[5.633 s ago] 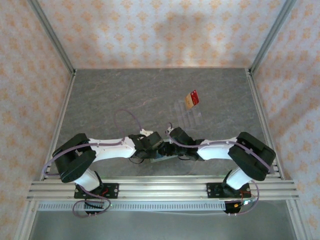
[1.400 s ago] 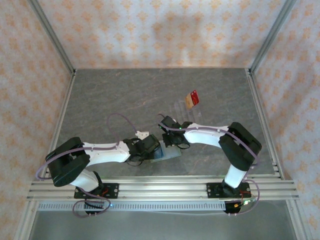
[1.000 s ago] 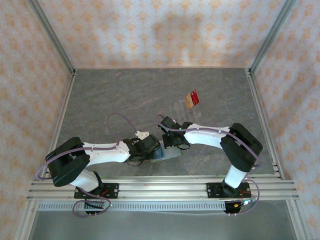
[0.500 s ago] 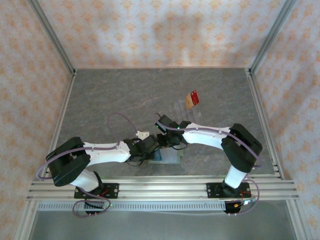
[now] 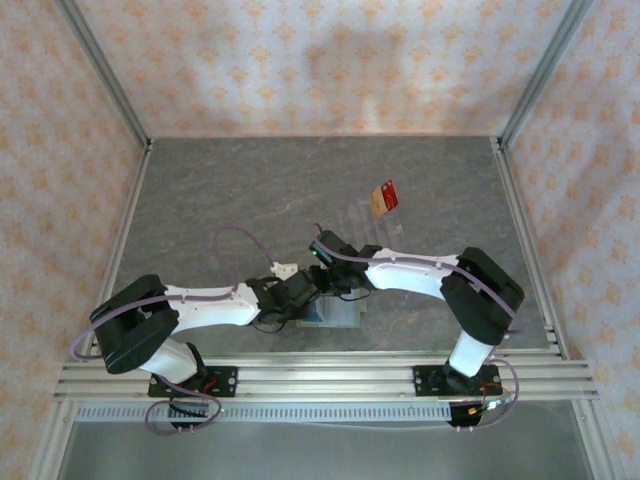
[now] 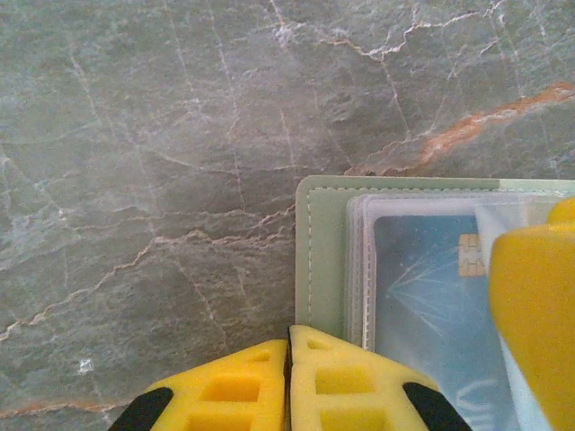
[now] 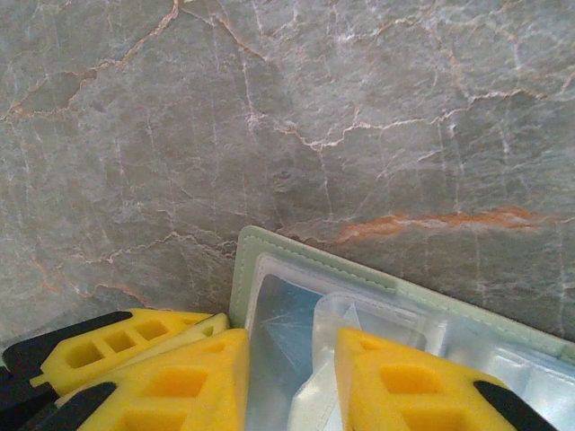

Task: Put the credit cards into the card holder
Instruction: Flip over the card slot in the card holder.

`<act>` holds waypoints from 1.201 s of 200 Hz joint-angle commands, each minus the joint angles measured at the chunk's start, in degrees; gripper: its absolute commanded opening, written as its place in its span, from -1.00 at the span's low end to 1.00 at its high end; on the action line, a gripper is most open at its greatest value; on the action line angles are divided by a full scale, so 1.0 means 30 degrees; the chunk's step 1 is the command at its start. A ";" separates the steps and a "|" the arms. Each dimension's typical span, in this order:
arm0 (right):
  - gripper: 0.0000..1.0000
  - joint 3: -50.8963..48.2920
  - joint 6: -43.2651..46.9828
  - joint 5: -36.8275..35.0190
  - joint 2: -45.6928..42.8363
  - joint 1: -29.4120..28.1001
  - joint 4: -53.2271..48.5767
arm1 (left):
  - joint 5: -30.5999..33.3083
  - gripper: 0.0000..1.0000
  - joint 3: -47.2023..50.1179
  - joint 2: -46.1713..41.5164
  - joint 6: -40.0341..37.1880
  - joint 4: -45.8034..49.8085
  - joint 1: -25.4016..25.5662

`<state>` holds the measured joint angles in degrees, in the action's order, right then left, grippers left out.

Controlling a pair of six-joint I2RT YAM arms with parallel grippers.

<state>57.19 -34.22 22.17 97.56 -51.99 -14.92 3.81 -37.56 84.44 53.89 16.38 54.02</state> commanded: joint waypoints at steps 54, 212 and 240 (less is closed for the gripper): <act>-0.26 -0.0255 -0.0958 0.0985 0.0276 -0.0103 0.1777 | 0.0512 -0.74 0.1044 -0.2031 0.0560 0.2464 0.0121; -0.16 -0.0066 0.0375 0.1415 -0.2621 0.0711 0.0472 | 0.1062 0.03 0.0131 -0.6399 -0.0542 0.6025 -0.0165; -0.29 -0.1136 0.0516 -0.0064 -0.3086 0.1245 -0.1231 | 0.0469 0.19 -0.0857 -0.5406 -0.1695 0.5474 -0.0136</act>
<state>55.99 -34.44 26.96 90.24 -49.45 -12.47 4.91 -36.56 66.19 52.34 31.86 53.87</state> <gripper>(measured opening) 0.394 0.571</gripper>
